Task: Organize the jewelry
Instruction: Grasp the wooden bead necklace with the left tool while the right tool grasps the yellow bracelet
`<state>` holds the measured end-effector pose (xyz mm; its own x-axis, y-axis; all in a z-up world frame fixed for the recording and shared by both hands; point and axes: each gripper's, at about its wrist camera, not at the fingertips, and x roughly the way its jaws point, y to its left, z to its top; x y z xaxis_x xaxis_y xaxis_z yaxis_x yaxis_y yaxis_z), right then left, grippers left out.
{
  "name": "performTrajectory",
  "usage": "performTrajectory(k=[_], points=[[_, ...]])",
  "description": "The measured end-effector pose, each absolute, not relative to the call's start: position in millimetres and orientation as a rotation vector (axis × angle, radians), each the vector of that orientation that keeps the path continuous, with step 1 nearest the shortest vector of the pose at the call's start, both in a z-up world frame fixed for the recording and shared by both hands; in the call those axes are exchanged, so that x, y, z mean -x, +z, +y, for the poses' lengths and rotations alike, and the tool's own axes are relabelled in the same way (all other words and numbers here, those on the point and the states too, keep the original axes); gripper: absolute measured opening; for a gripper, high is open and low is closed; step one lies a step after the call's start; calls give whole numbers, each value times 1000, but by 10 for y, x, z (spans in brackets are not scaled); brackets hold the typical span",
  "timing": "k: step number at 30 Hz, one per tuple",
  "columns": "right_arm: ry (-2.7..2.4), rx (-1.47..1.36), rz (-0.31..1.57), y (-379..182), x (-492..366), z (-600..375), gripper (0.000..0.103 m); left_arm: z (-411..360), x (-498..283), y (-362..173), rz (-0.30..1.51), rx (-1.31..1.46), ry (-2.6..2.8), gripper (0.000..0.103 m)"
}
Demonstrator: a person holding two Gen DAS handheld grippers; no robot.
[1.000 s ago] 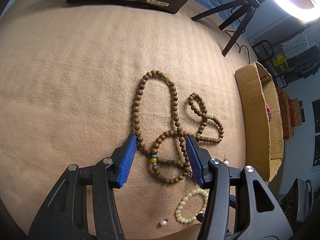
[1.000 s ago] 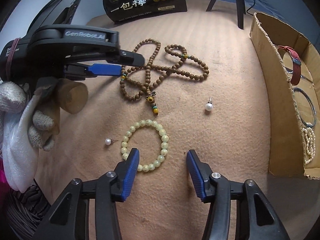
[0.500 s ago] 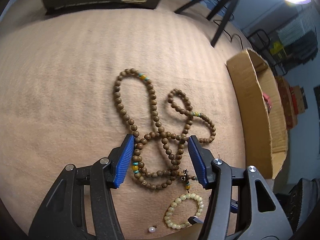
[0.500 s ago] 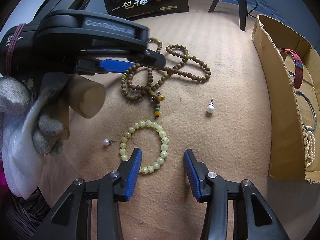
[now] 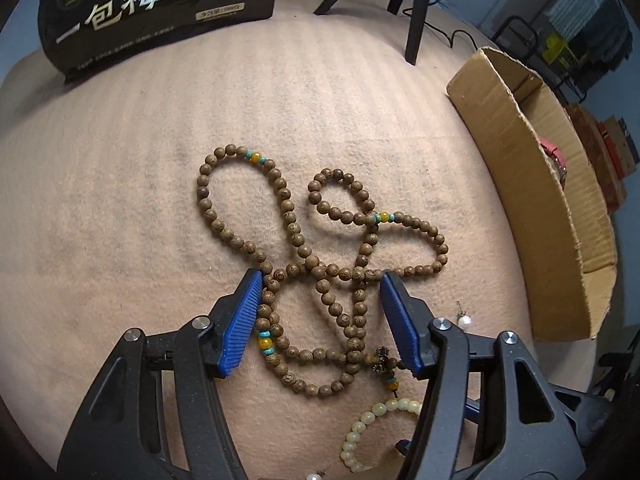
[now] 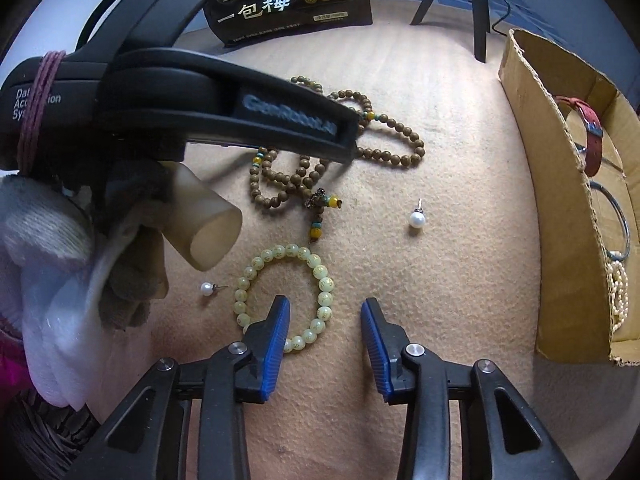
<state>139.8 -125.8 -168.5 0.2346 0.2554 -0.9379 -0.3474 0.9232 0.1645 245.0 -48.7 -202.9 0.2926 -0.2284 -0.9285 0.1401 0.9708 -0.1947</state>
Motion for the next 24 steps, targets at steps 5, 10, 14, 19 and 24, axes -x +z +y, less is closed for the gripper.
performTrajectory(k=[5, 10, 14, 19, 24], points=[[404, 181, 1257, -1684, -1354, -1030, 25, -419, -2472, -2033, 1220, 74, -232, 32], [397, 211, 1244, -1666, -1345, -964, 5, -158, -2506, -2033, 1221, 167, -229, 12], [399, 187, 1239, -1623, -1396, -1041, 5, -70, -2499, -1993, 1212, 181, -223, 11], [410, 144, 1211, -1465, -1476, -1179, 5, 102, -2467, -1860, 1185, 238, -213, 10], [421, 117, 1168, -1311, -1424, -1185, 5, 267, -2386, -1620, 1135, 285, -222, 10]])
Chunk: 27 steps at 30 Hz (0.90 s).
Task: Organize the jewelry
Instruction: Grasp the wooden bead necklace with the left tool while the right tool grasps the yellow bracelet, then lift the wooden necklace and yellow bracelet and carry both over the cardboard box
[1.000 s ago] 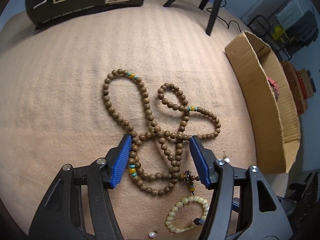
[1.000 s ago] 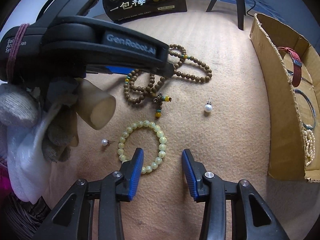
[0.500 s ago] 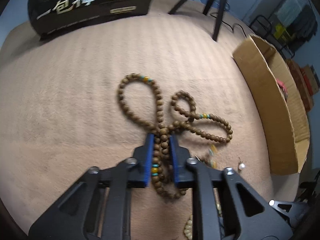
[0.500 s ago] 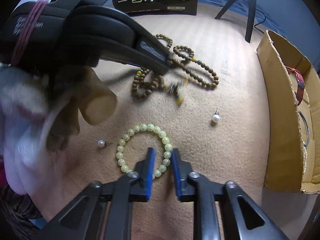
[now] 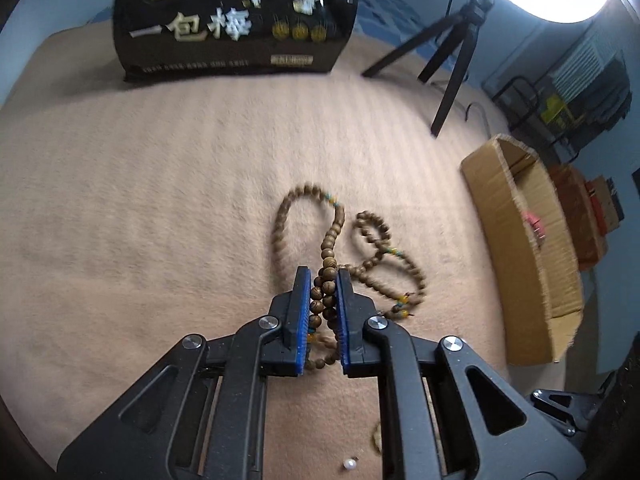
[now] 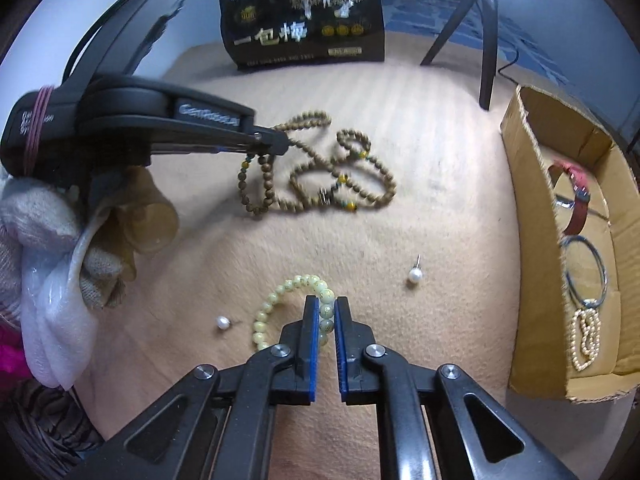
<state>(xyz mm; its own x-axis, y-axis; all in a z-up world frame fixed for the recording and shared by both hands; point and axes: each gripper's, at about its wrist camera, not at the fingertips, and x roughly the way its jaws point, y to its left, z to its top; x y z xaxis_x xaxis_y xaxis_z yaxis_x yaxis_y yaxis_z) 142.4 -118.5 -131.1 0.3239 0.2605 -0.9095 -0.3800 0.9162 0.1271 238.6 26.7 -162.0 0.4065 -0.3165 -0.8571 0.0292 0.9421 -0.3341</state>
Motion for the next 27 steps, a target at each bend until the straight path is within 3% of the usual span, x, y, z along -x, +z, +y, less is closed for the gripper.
performTrajectory(k=[27], points=[[342, -13, 802, 45, -1357, -1865, 5, 339, -1844, -134, 817, 351, -322, 10]])
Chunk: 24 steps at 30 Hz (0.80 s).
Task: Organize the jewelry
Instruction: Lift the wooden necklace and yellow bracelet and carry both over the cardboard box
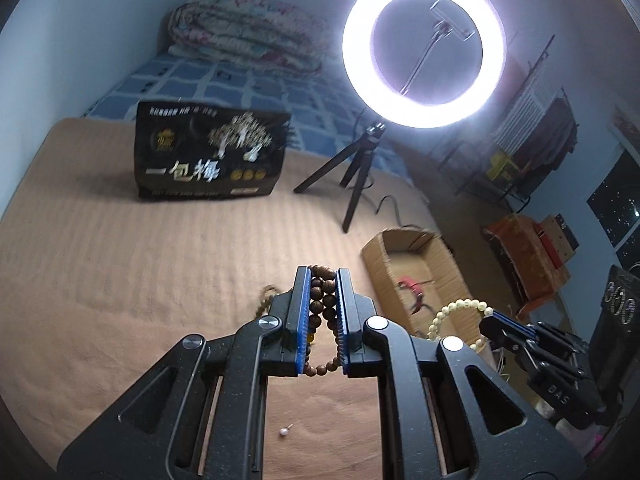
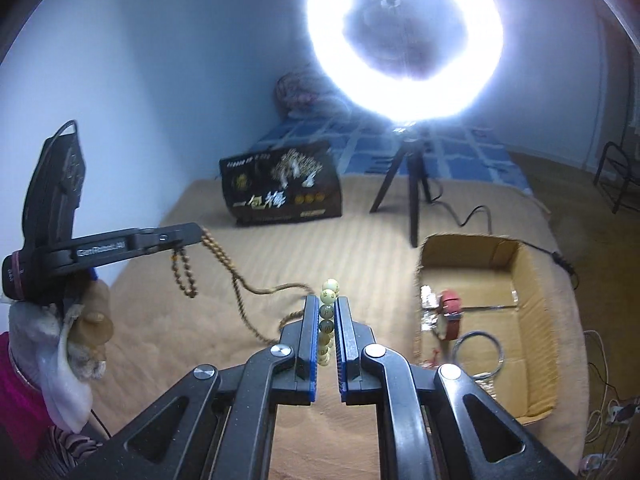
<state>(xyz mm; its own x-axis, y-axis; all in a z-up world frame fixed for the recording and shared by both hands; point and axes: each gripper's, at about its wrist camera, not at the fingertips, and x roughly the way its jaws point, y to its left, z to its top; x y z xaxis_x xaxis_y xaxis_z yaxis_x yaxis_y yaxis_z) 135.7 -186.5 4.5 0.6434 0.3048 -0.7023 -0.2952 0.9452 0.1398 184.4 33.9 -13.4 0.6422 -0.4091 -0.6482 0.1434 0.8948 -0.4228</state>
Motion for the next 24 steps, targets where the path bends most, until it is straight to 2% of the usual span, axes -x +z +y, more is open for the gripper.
performTrajectory(k=[11, 24], points=[[242, -61, 776, 153, -1413, -2432, 5, -45, -1873, 550, 710, 320, -421, 10], [153, -97, 778, 161, -1455, -2956, 5, -798, -1944, 1095, 638, 269, -561, 10]])
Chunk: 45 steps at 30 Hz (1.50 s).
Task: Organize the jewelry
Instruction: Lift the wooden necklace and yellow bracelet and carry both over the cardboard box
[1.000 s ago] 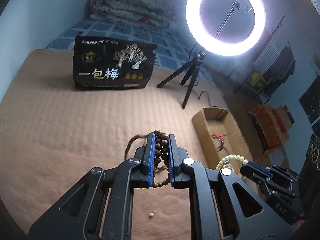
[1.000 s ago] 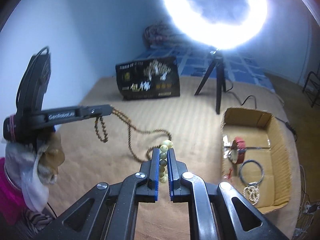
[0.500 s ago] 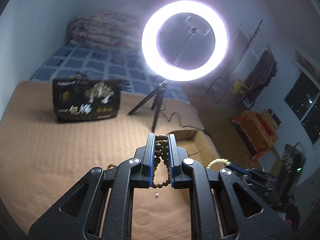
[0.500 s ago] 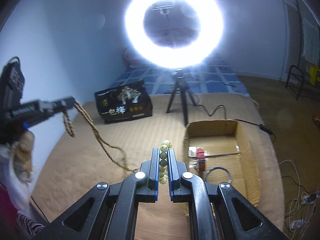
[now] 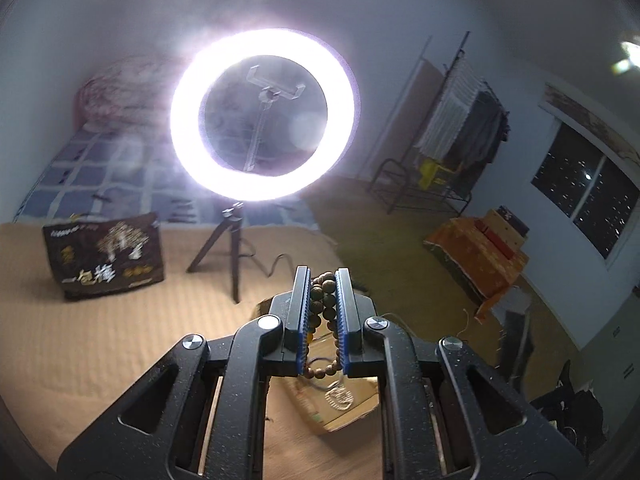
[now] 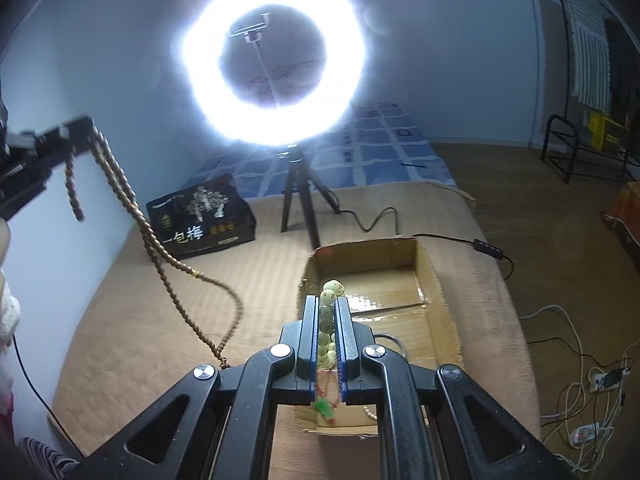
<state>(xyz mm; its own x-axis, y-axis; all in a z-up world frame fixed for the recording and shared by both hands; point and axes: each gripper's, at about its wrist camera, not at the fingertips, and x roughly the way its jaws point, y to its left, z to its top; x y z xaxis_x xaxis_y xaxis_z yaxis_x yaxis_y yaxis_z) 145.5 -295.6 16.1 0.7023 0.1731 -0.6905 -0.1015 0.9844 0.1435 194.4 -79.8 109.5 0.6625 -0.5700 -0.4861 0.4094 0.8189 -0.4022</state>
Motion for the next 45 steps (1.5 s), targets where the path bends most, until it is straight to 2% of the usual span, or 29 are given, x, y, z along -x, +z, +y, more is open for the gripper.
performTrajectory(k=[9, 24, 45], points=[[109, -114, 798, 84, -1427, -3245, 5, -1392, -2039, 1234, 627, 233, -643, 10], [83, -123, 866, -177, -1457, -3471, 5, -2105, -2488, 951, 687, 198, -656, 10], [83, -127, 997, -672, -1658, -3511, 5, -2379, -2848, -251, 895, 149, -600, 10]])
